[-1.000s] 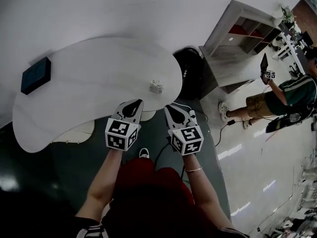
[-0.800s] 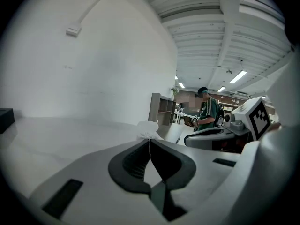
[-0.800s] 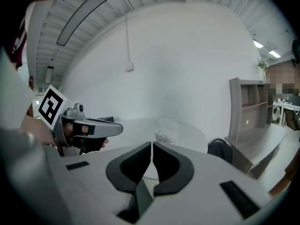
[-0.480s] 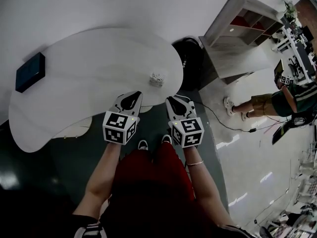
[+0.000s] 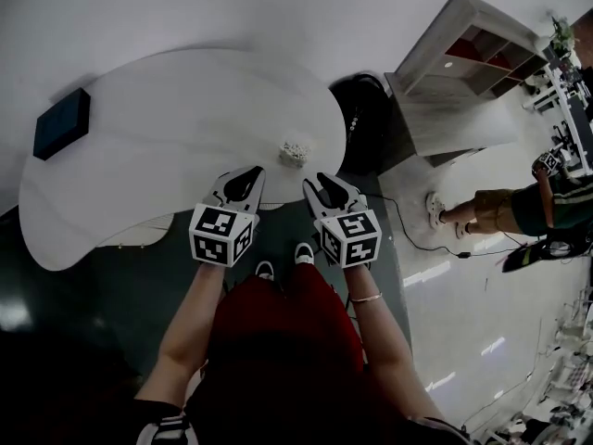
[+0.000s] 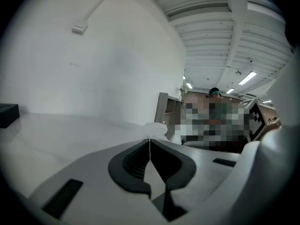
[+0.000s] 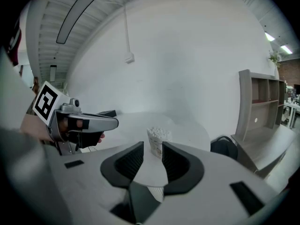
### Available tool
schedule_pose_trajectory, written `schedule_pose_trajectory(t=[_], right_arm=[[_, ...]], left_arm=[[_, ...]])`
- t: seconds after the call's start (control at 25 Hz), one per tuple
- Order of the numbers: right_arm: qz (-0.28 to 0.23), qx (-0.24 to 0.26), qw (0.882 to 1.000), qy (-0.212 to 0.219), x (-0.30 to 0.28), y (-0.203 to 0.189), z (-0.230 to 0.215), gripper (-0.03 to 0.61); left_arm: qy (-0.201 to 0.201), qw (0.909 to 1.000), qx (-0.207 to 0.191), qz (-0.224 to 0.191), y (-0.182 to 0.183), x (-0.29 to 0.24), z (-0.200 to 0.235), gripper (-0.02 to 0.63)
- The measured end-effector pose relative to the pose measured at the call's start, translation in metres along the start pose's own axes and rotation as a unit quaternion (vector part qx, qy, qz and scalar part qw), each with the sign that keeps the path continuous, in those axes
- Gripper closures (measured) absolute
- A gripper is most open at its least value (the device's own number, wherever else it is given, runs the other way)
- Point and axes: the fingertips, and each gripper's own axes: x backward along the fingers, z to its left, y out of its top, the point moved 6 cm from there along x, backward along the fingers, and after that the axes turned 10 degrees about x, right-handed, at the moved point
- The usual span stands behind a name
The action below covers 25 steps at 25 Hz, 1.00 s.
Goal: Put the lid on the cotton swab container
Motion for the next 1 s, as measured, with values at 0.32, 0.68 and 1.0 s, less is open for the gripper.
schedule_pose_trajectory(t=[0.32,0.68,1.0], right_arm=[[0.019,0.021,0.998,0.055,-0.022,-0.001,-0.024,0.431],[0.052,0.060,0.989,0.126,-0.047,-0.006,-0.036,0.371],[0.067,0.086,0.979,0.170,-0.068,-0.011,-0.035,0.359]], left_arm=[[0.050,0.9986,0.016,-0.002,0.000,-0.014,0.003,0.588],[0.107,0.9933,0.043,-0.012,0.002,-0.023,0.011,0.588],[0.153,0.9854,0.073,-0.013,-0.006,-0.022,0.017,0.588]])
